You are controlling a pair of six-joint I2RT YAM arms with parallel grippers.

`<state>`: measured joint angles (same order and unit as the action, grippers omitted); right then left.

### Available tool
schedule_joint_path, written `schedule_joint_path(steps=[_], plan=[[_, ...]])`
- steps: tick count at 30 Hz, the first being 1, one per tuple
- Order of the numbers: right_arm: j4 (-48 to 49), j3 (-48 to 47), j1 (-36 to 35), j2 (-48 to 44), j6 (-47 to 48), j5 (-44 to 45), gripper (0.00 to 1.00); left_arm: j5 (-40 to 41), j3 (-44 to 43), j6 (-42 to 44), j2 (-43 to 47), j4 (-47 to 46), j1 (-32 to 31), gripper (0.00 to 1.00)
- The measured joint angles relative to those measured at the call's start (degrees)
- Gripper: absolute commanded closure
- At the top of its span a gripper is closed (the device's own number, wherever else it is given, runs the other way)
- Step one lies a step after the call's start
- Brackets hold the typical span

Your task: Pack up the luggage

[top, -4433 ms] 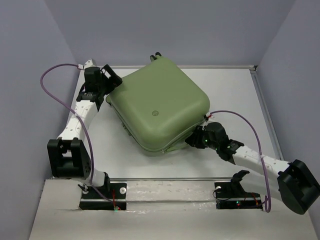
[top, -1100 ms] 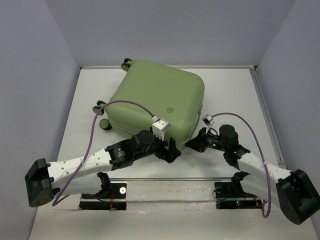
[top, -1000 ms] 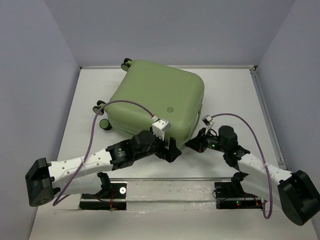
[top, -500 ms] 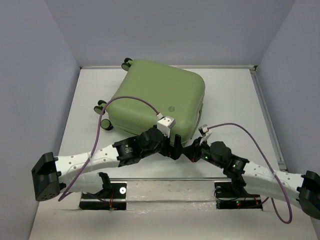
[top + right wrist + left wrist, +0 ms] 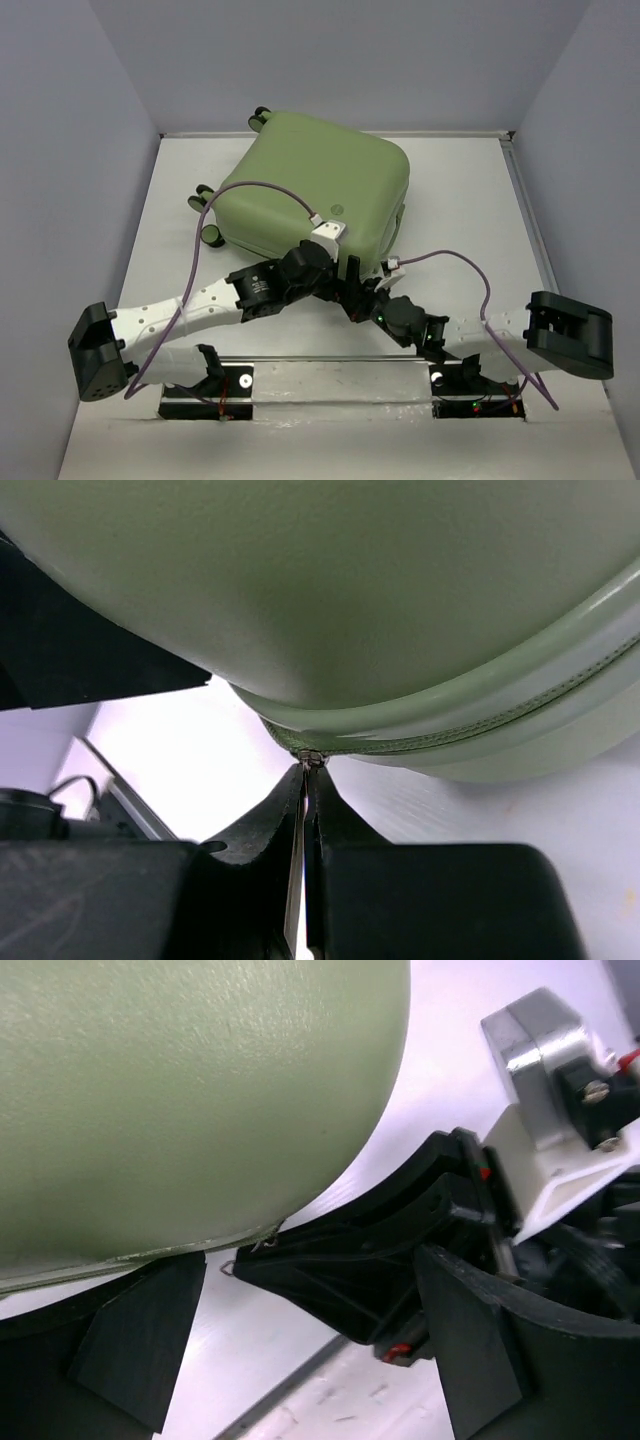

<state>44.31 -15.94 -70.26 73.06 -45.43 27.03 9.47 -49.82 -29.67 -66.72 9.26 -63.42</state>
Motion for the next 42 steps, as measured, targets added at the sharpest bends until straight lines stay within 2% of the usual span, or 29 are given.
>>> schedule_joint_path(steps=[3, 5, 7, 11, 13, 14, 18, 22, 24, 27, 33, 42], plan=[[3.0, 1.0, -0.4, 0.7, -1.8, 2.0, 0.93, -3.3, -2.5, -2.8, 0.4, 1.1, 2.7, 0.01], [4.0, 2.6, -0.6, -0.5, -2.7, 3.5, 0.93, -7.2, -3.7, -4.6, 2.8, 2.2, 7.5, 0.01], [3.7, 4.0, -0.7, -2.7, -3.1, 4.8, 0.93, -9.2, -4.7, -5.4, 6.5, 3.1, 15.2, 0.01], [-0.7, 4.5, -1.5, -7.9, -2.7, 4.7, 0.93, -6.4, -7.1, -5.3, 13.9, -1.0, 33.7, 0.01], [-3.1, 4.4, -1.9, -9.7, -2.1, 4.5, 0.93, -6.5, -7.0, -5.0, 17.0, -0.6, 40.8, 0.01], [-4.1, 4.4, -2.1, -10.6, -1.7, 4.5, 0.93, -6.8, -6.8, -4.6, 18.3, -0.3, 46.3, 0.01], [-6.4, 4.4, -2.2, -12.0, -0.6, 4.2, 0.93, -11.7, -5.1, -3.0, 18.2, -0.4, 62.1, 0.01], [-8.0, 4.0, -2.2, -12.8, -0.4, 4.0, 0.93, -16.9, -1.5, -3.6, 13.1, -2.2, 73.0, 0.01], [-8.4, 4.0, -2.2, -12.9, -0.4, 4.0, 0.93, -18.6, -0.2, -4.6, 8.9, -3.0, 75.3, 0.01], [-9.2, 3.6, -2.2, -12.9, -0.2, 3.9, 0.93, -22.0, 0.7, -6.2, 4.7, -3.9, 75.5, 0.01], [-9.9, 2.4, -2.2, -11.1, 0.4, 3.5, 0.93, -28.9, 0.6, -10.4, -1.6, -11.8, 75.5, 0.01], [-9.1, 1.8, -2.2, -8.9, 0.4, 2.4, 0.93, -31.4, 0.6, -15.2, -8.3, -19.7, 75.5, 0.01]])
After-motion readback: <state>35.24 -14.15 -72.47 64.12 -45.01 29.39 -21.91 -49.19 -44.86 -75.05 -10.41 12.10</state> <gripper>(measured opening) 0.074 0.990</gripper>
